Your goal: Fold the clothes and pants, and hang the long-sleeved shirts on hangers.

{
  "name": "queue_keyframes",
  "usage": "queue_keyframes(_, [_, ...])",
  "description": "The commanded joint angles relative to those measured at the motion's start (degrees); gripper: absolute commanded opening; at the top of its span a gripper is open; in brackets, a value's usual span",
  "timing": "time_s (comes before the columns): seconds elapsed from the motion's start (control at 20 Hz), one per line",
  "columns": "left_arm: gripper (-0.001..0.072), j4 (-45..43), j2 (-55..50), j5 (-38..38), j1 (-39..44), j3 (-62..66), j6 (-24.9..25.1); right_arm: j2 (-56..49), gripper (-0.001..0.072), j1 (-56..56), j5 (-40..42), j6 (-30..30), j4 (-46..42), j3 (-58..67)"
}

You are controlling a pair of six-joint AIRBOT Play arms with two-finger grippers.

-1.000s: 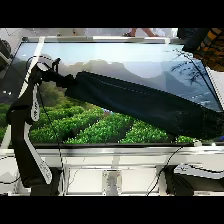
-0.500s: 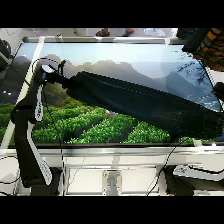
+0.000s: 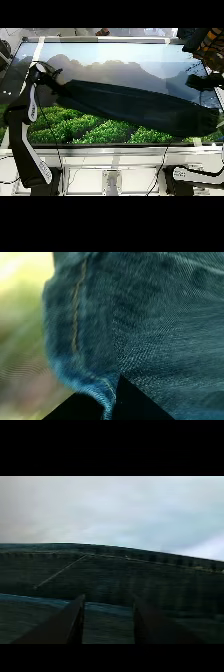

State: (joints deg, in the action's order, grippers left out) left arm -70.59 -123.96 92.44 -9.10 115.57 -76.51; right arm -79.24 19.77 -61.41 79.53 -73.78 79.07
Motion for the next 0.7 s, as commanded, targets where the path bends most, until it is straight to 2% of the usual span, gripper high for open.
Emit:
queue_keyframes(0.0, [0.0029, -13.0, 8.7, 5.3, -2.4, -7.5, -0.6, 0.0, 0.0334, -8.4, -0.4, -3.6, 0.0, 0.1])
queue_keyframes(0.15, [0.003, -15.3, 19.3, -0.6, -5.2, -23.5, 2.2, -0.1, 0.0334, -15.1, -2.1, -8.4, 0.0, 0.1])
queue_keyframes(0.3, [0.0031, -15.4, 29.4, -10.6, -8.8, -43.6, 6.8, -0.1, 0.0334, -21.1, -4.7, -14.5, 0.0, 0.0])
queue_keyframes(0.4, [0.0031, -15.4, 35.3, -18.6, -11.9, -54.7, 8.5, -0.1, 0.0335, -23.9, -5.2, -16.3, 0.0, 0.1])
queue_keyframes(0.5, [0.0032, -15.6, 39.8, -24.5, -15.4, -60.9, 9.1, -0.2, 0.0334, -25.6, -5.3, -16.6, 0.0, 0.0])
queue_keyframes(0.65, [0.004, -16.3, 44.6, -29.8, -20.5, -62.7, 9.5, -1.6, 0.0334, -26.3, -7.8, -17.7, 0.0, 0.0])
